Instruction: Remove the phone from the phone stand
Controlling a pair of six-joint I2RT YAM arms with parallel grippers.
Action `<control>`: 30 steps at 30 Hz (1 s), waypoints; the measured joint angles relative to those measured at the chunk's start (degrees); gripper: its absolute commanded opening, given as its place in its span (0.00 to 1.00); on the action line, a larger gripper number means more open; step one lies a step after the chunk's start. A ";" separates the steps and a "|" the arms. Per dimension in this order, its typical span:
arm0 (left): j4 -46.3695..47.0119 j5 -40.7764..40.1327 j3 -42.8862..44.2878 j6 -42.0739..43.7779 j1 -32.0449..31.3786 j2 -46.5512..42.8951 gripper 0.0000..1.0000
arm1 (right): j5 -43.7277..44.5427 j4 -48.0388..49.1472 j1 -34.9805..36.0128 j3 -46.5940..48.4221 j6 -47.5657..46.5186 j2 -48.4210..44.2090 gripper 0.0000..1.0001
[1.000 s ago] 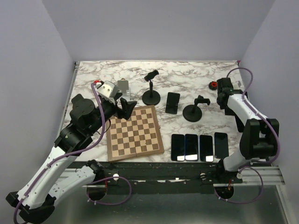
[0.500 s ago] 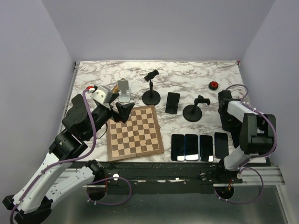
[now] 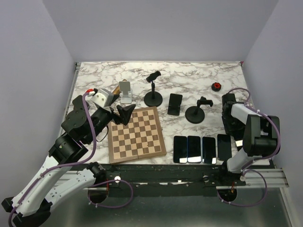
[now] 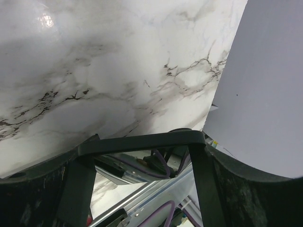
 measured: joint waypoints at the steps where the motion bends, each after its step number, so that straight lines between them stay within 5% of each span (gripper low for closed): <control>1: 0.02 -0.02 0.00 0.00 -0.07 0.00 0.86 | 0.00 0.28 0.02 -0.26 -0.33 0.00 0.26; 4: 0.09 -0.11 0.00 0.02 -0.20 0.07 0.86 | 0.02 1.03 0.07 -1.18 -1.38 -0.31 0.29; 7: 0.11 -0.39 -0.04 0.17 -0.24 0.11 0.86 | 0.33 1.49 0.07 -1.77 -2.36 -0.46 0.48; 20: 0.26 -1.16 -0.07 0.42 -0.24 0.24 0.87 | 0.39 2.12 0.13 -2.23 -4.04 -0.52 0.57; 30: 0.31 -1.20 -0.07 0.44 -0.24 0.39 0.87 | -0.90 2.84 0.11 -4.15 -5.33 -2.73 0.88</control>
